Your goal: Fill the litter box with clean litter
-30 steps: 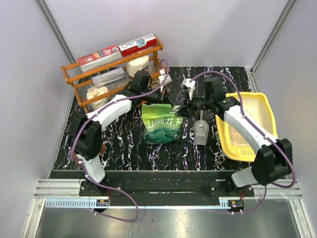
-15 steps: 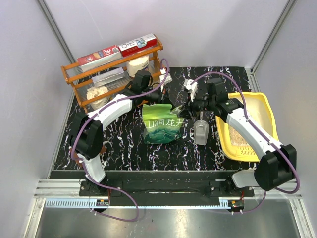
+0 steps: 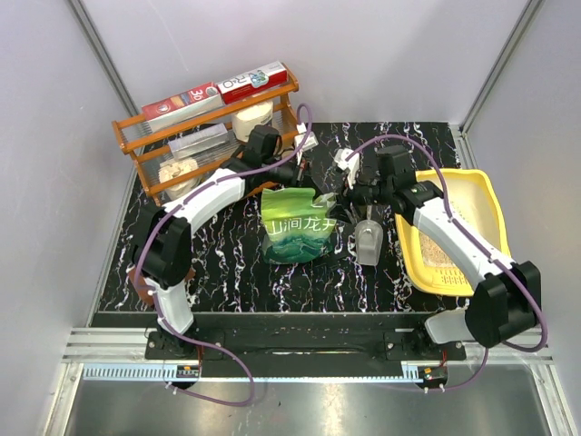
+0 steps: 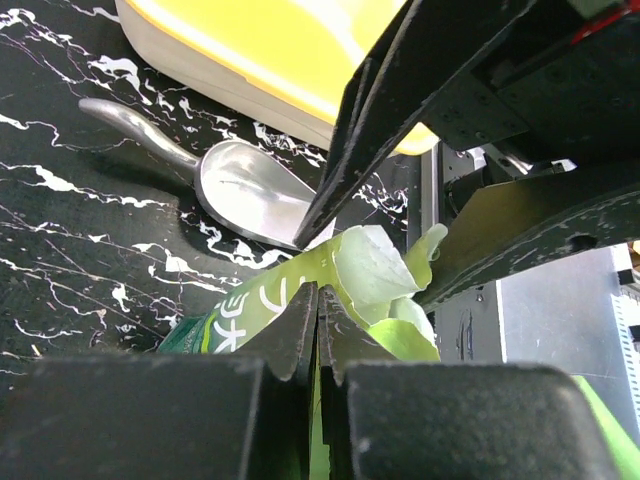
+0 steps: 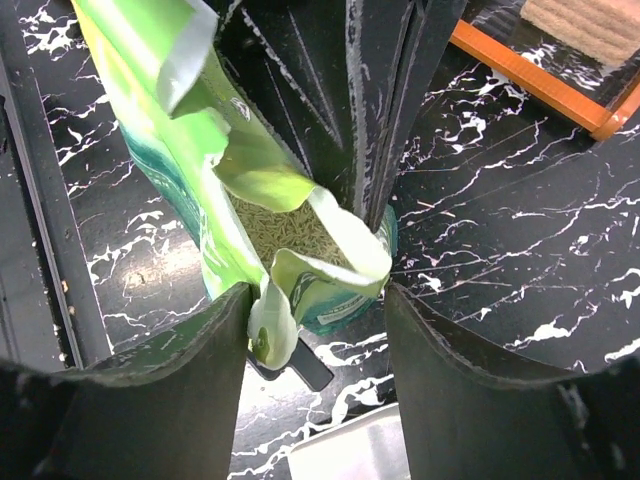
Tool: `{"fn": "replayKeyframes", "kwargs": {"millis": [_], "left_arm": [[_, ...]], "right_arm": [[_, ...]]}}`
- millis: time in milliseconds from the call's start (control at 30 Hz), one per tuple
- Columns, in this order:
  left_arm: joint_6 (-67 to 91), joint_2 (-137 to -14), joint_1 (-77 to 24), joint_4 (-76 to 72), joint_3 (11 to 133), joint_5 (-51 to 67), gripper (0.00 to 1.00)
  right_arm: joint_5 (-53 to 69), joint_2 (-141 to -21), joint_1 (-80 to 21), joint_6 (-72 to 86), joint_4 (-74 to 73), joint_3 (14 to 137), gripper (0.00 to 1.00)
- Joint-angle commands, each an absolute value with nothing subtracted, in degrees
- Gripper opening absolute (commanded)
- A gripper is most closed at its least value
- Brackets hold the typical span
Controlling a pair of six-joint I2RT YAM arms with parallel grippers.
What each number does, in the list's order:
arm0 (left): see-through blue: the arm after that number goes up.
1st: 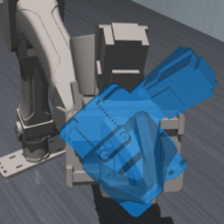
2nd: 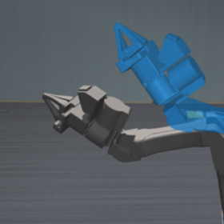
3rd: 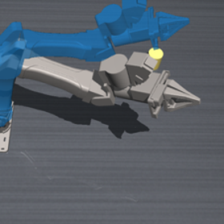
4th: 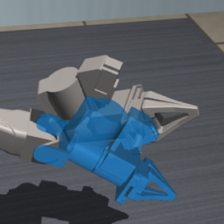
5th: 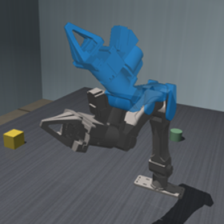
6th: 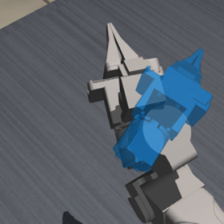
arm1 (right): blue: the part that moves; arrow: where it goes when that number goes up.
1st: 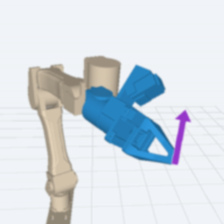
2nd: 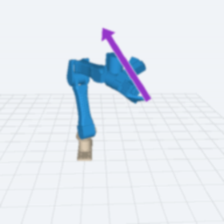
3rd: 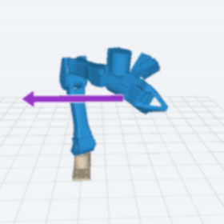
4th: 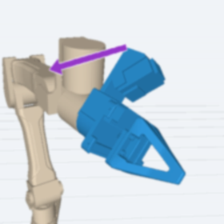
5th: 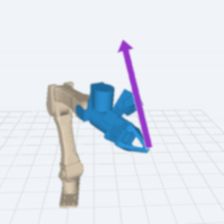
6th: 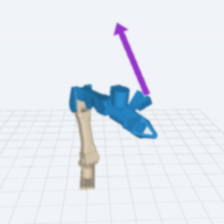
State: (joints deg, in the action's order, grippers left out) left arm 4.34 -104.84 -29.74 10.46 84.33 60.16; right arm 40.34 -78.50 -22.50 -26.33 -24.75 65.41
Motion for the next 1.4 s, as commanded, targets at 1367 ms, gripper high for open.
{"fn": "replayKeyframes", "kwargs": {"millis": [1367], "left_arm": [[10.63, -110.3, -23.47, 14.15, 93.43, 69.17, 0.0]], "right_arm": [[65.3, -84.73, -18.46, 12.65, 23.28, 51.77, 0.45]]}}
